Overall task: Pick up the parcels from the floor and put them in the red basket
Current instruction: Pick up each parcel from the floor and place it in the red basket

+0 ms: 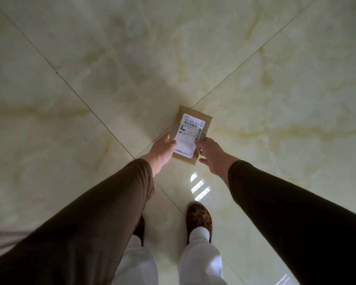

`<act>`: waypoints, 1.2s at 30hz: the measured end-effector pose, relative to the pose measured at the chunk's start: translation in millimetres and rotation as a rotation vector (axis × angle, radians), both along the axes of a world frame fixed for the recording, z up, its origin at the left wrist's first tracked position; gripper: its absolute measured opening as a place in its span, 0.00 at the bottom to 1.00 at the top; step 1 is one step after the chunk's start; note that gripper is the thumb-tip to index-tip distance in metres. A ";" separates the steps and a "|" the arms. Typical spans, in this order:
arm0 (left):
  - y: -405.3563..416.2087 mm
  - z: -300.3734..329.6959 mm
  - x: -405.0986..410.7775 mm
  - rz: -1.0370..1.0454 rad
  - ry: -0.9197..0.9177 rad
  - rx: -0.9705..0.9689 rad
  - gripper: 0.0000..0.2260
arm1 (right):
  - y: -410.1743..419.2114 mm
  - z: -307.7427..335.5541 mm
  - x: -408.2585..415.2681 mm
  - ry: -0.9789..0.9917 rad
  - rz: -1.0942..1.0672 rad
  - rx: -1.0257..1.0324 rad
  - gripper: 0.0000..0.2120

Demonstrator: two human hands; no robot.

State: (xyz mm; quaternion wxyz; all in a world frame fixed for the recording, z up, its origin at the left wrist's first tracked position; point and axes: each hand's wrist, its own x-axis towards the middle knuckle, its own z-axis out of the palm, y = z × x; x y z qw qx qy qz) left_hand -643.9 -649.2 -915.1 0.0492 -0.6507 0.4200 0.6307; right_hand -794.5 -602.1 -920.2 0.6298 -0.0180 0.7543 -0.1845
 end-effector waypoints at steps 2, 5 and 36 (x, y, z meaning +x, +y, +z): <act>0.9 4.5 -2.4 0.038 0.013 0.000 0.25 | -2.7 1.1 -0.5 0.002 -0.014 -0.011 0.22; 2.6 26.6 -1.1 0.094 0.033 -0.048 0.21 | -8.6 18.4 0.1 0.059 -0.016 -0.059 0.21; 127.0 291.5 373.6 0.987 0.104 -0.363 0.14 | 28.2 291.8 379.6 0.142 0.476 -0.542 0.18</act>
